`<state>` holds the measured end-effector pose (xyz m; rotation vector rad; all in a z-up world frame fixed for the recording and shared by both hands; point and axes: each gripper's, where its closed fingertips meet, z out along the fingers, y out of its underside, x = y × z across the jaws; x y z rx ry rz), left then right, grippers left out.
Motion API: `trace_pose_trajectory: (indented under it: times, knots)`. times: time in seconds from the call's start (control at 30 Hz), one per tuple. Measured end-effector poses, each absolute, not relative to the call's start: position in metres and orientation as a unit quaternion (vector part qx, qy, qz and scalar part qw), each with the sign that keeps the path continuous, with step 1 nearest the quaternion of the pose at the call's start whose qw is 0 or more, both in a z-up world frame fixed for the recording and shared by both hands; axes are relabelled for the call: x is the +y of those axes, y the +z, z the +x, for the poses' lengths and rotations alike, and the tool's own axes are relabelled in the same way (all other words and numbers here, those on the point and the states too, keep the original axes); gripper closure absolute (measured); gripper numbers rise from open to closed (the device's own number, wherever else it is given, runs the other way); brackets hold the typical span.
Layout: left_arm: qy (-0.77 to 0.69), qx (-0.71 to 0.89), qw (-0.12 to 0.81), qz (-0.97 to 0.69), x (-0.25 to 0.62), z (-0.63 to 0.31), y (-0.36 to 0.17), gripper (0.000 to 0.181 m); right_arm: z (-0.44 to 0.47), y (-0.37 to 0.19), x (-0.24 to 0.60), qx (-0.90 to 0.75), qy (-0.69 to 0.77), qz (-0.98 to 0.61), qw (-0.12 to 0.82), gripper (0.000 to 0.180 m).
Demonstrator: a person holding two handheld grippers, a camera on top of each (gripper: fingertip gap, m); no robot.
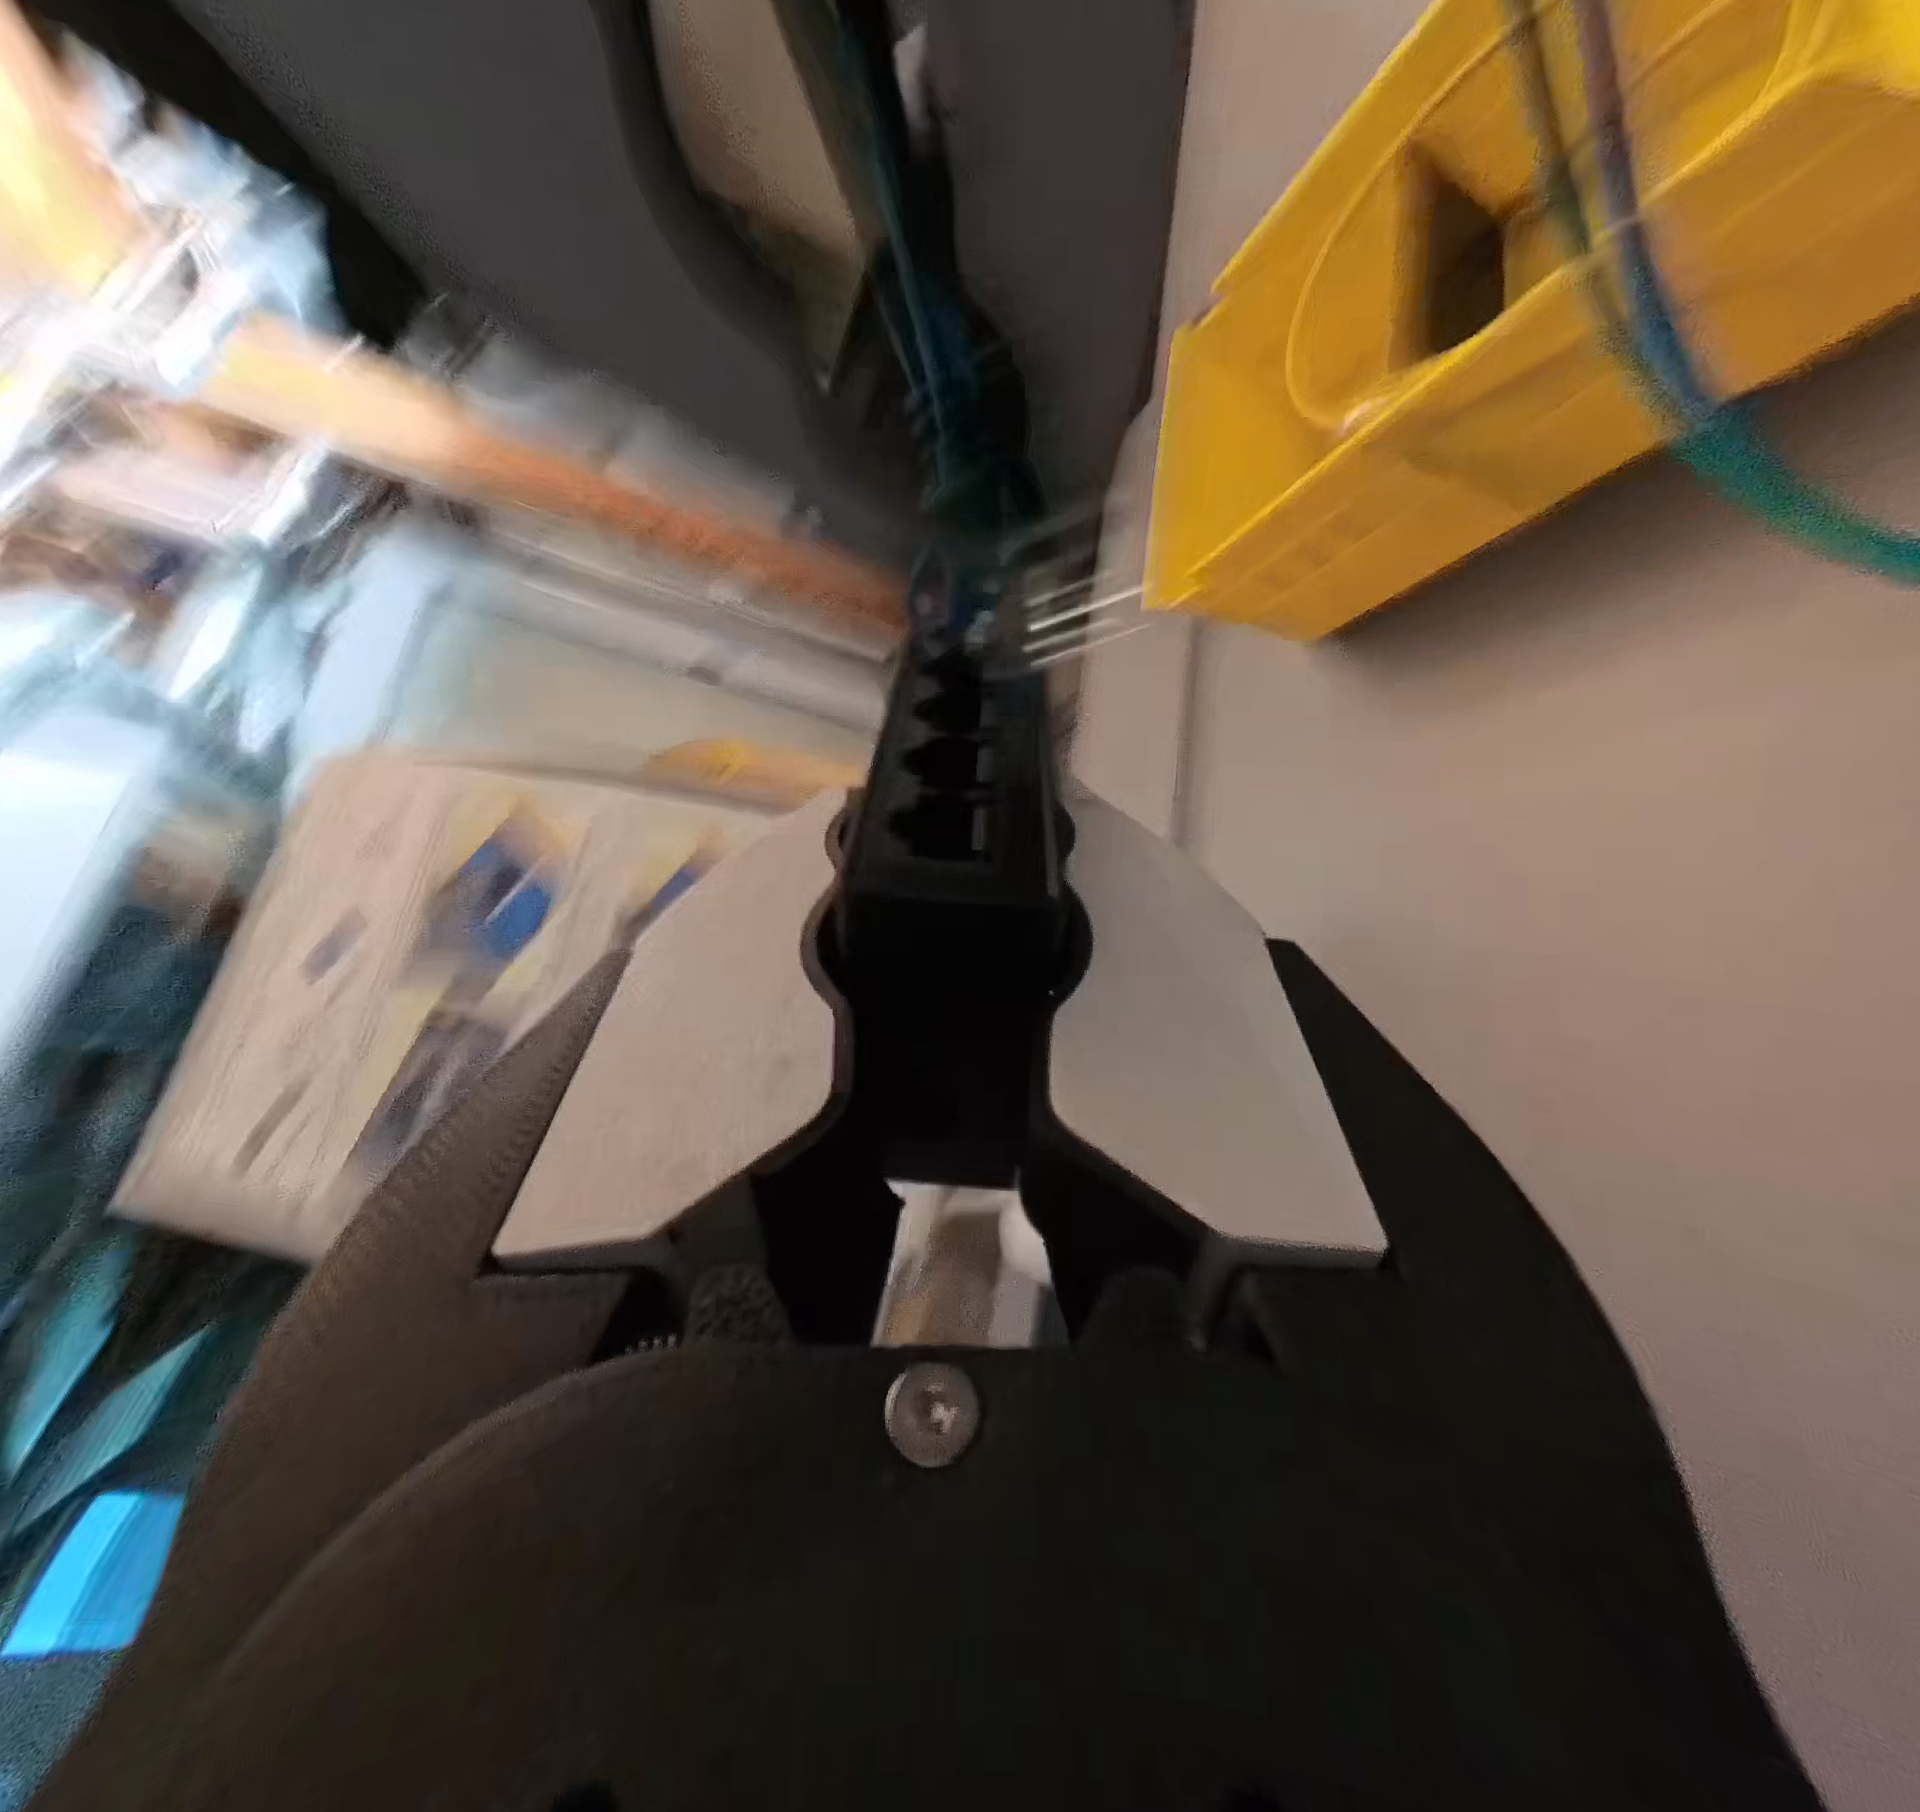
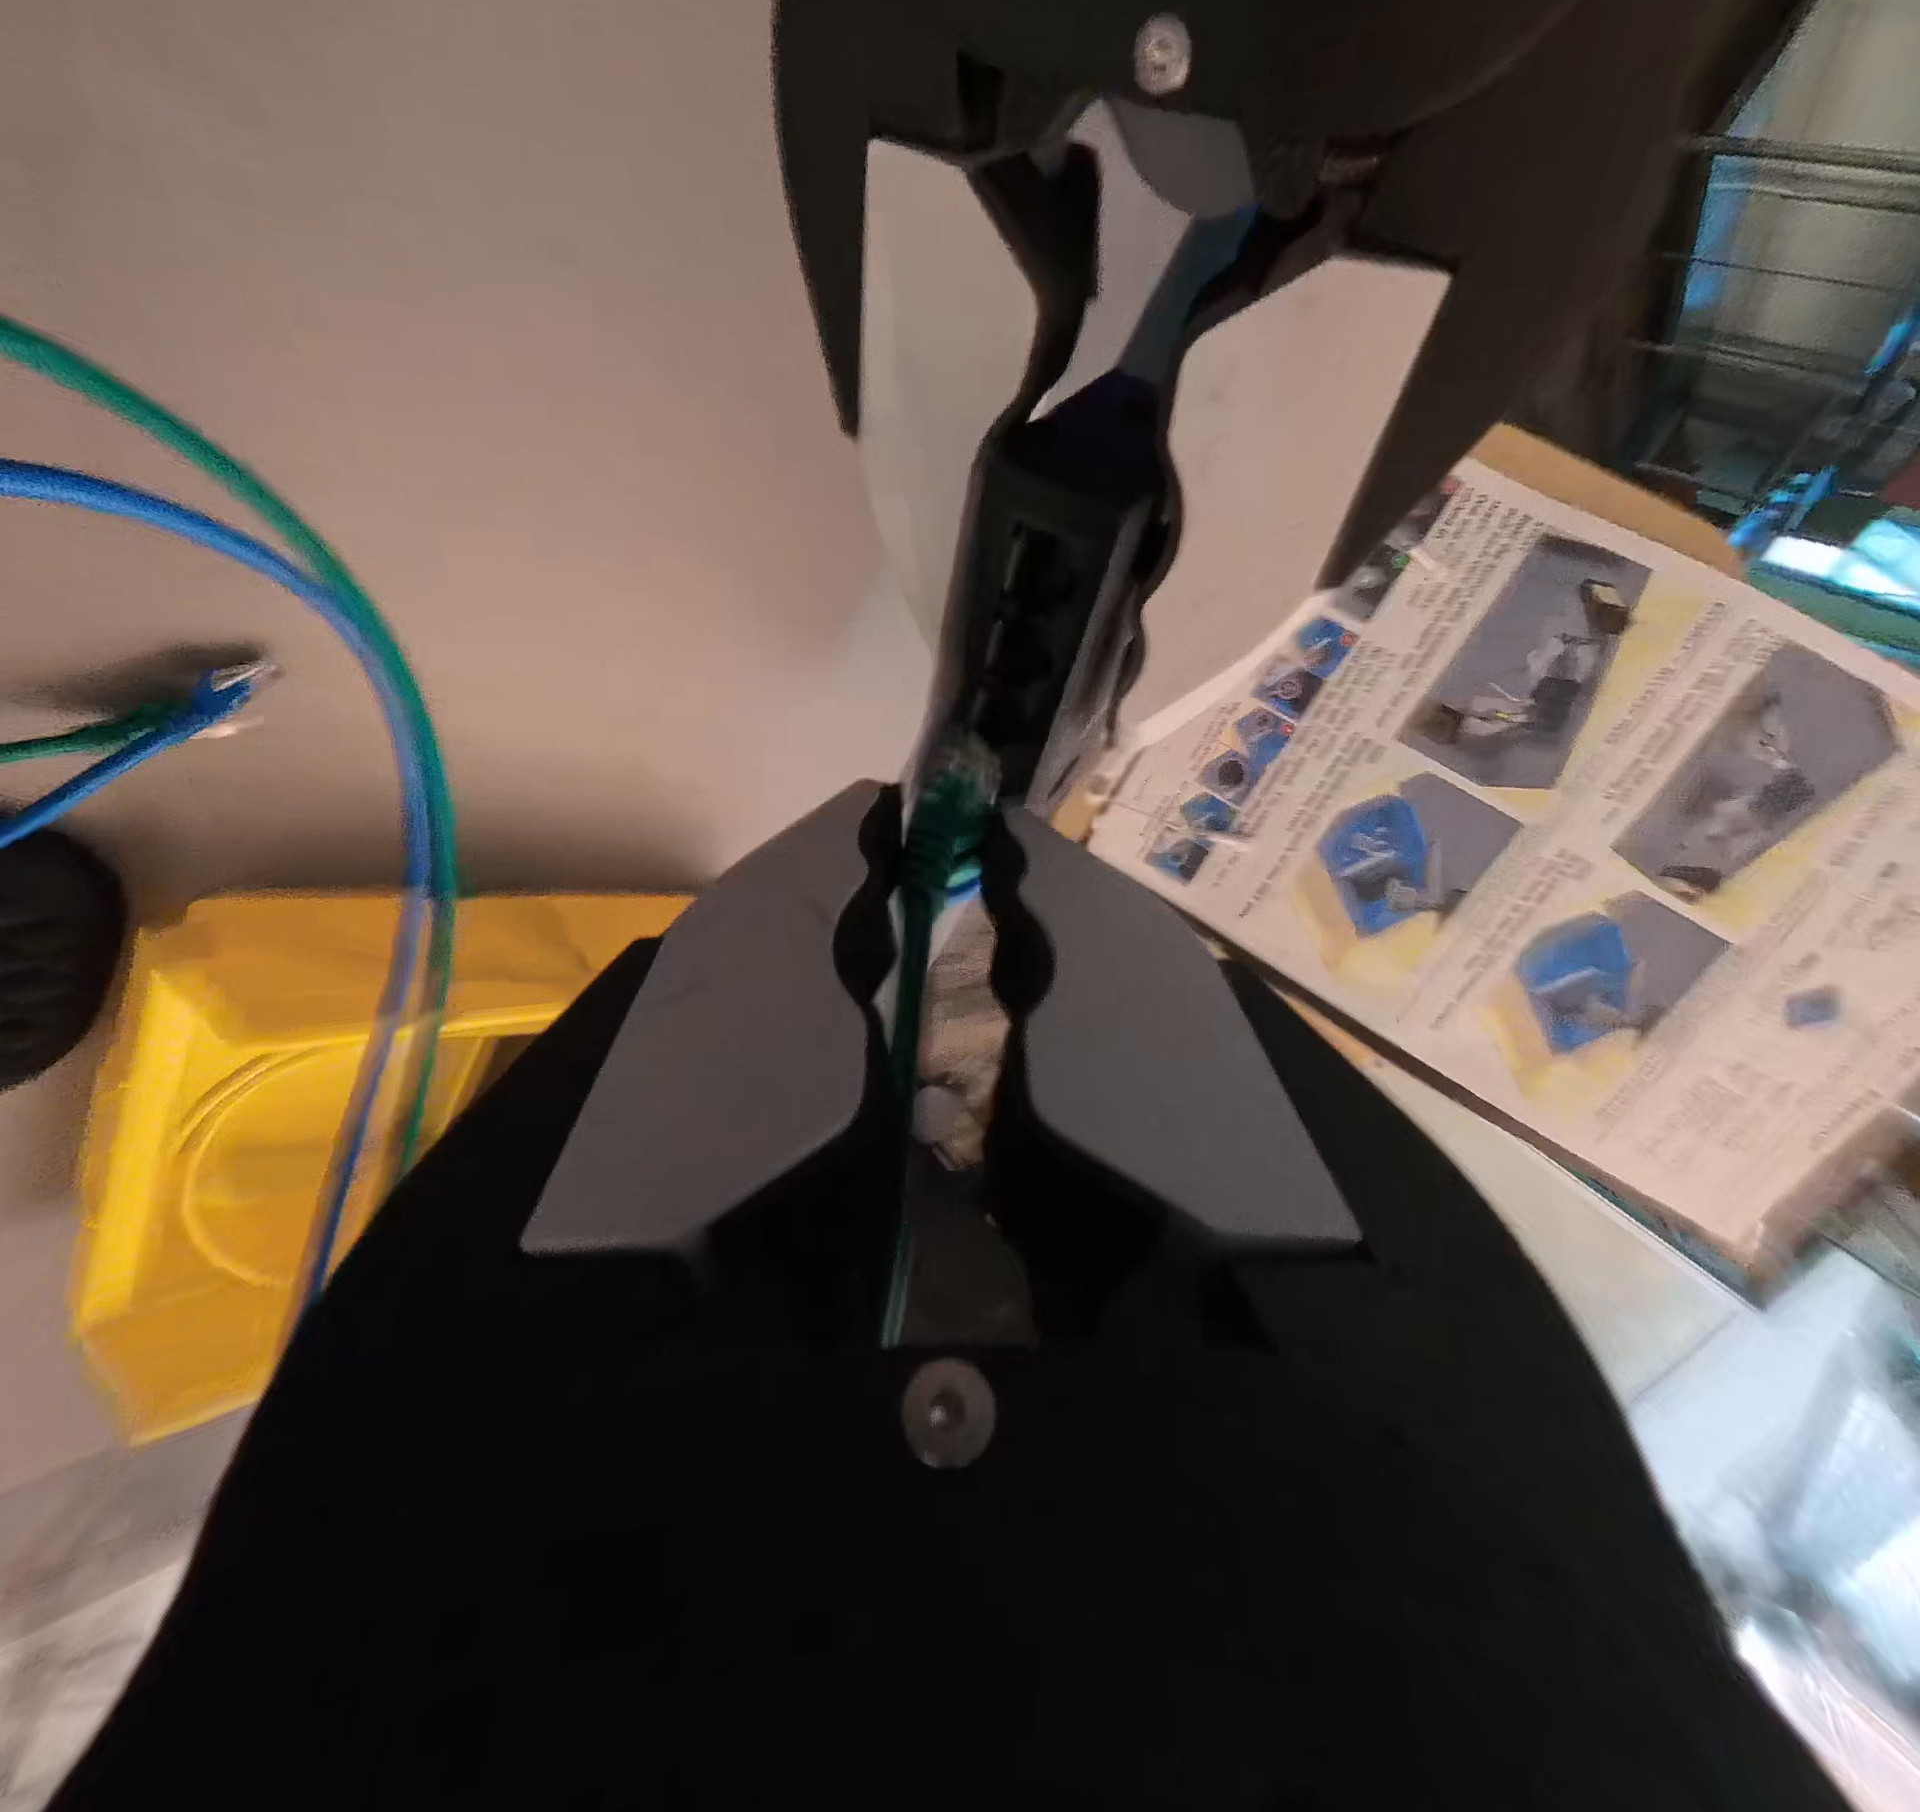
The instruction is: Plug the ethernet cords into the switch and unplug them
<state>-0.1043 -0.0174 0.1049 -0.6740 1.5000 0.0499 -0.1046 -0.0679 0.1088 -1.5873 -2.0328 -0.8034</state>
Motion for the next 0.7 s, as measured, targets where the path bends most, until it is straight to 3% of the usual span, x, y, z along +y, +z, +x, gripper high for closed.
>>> trace_pose_trajectory:
  times: [0.07, 0.1, 0.13, 0.2, 0.3, 0.37, 0.5, 0.7]
  knots:
    - [0.154, 0.560, 0.730, -0.360, 0.042, -0.137, 0.131, 0.151, -0.108, 0.057, -0.114, -0.760, -0.142, -0.625, 0.108, 0.165]
    - [0.108, 0.563, 0.729, -0.374, 0.045, -0.146, 0.133, 0.151, -0.086, 0.041, -0.110, -0.752, -0.194, -0.627, 0.062, 0.164]
    - [0.043, 0.563, 0.729, -0.387, 0.037, -0.151, 0.140, 0.151, -0.072, 0.041, -0.093, -0.756, -0.256, -0.595, 0.092, 0.164]
    - [-0.016, 0.554, 0.736, -0.389, 0.025, -0.158, 0.154, 0.151, -0.083, 0.052, -0.083, -0.715, -0.212, -0.639, 0.189, 0.164]
    - [0.000, 0.551, 0.728, -0.407, 0.038, -0.165, 0.150, 0.150, -0.100, 0.077, -0.074, -0.676, -0.161, -0.643, 0.322, 0.164]
    - [0.031, 0.547, 0.713, -0.437, 0.056, -0.172, 0.143, 0.150, -0.096, 0.088, -0.071, -0.656, -0.155, -0.643, 0.364, 0.164]
    - [0.065, 0.491, 0.695, -0.522, 0.094, -0.195, 0.139, 0.150, -0.075, 0.084, -0.078, -0.653, -0.170, -0.650, 0.350, 0.164]
    - [0.030, 0.464, 0.718, -0.518, 0.094, -0.212, 0.155, 0.149, -0.036, 0.090, -0.082, -0.634, -0.217, -0.668, 0.323, 0.164]
